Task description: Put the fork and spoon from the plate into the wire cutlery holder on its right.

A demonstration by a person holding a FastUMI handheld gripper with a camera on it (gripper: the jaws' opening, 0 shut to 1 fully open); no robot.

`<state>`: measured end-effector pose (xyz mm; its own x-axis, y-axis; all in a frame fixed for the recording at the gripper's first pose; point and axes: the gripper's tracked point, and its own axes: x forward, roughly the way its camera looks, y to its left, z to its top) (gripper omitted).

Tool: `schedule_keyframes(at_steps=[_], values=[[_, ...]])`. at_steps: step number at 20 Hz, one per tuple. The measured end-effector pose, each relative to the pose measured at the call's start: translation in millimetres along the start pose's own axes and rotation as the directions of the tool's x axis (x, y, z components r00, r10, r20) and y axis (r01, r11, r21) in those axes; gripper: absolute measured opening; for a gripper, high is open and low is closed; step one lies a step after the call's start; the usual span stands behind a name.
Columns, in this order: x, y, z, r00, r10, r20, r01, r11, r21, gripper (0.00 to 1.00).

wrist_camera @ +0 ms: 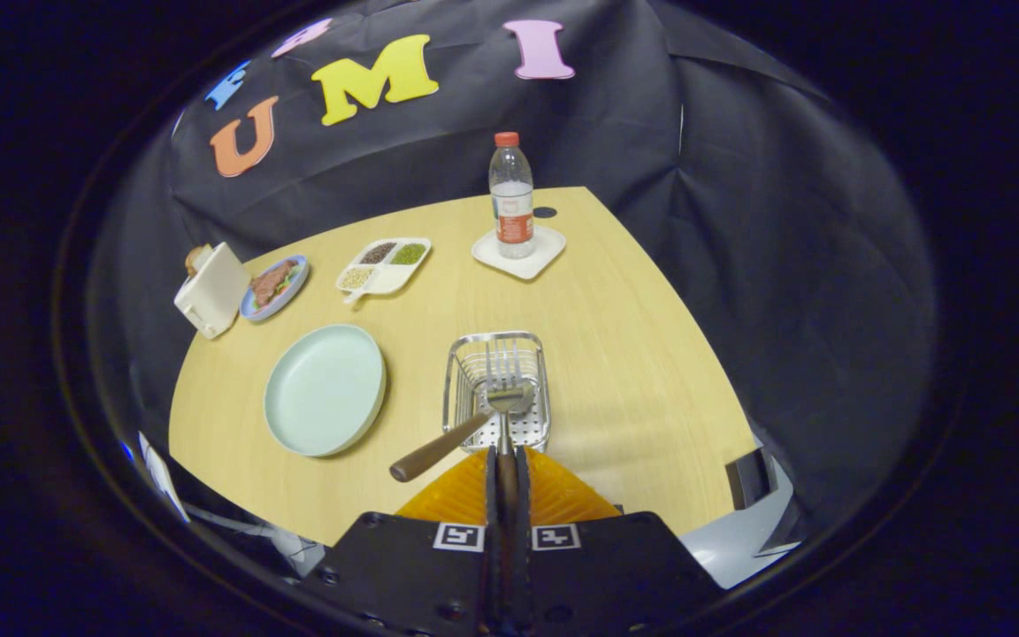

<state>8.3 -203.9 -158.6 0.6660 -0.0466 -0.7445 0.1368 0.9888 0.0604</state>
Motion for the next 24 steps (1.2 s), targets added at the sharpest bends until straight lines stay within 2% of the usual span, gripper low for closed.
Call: schedule_keyframes(at_steps=[1,5,13,14,17,19,21,22,24], values=[[-1,1,4,1.000,0.001,0.018,-0.001,1.000,0.000,0.10],[-12,2,16,0.996,0.012,0.093,-0.012,1.000,-0.004,0.13],[-39,8,44,0.968,0.032,0.250,-0.036,0.999,0.012,0.43],[-43,10,47,0.962,0.037,0.272,-0.044,0.999,0.017,0.43],[-58,18,55,0.942,0.047,0.332,-0.058,0.998,0.021,0.53],[-70,20,59,0.926,0.044,0.374,-0.059,0.998,0.030,0.53],[-85,25,62,0.910,0.046,0.413,-0.066,0.997,0.035,0.60],[-91,27,63,0.901,0.048,0.432,-0.070,0.997,0.036,0.60],[-105,34,64,0.883,0.049,0.467,-0.075,0.997,0.037,0.67]])
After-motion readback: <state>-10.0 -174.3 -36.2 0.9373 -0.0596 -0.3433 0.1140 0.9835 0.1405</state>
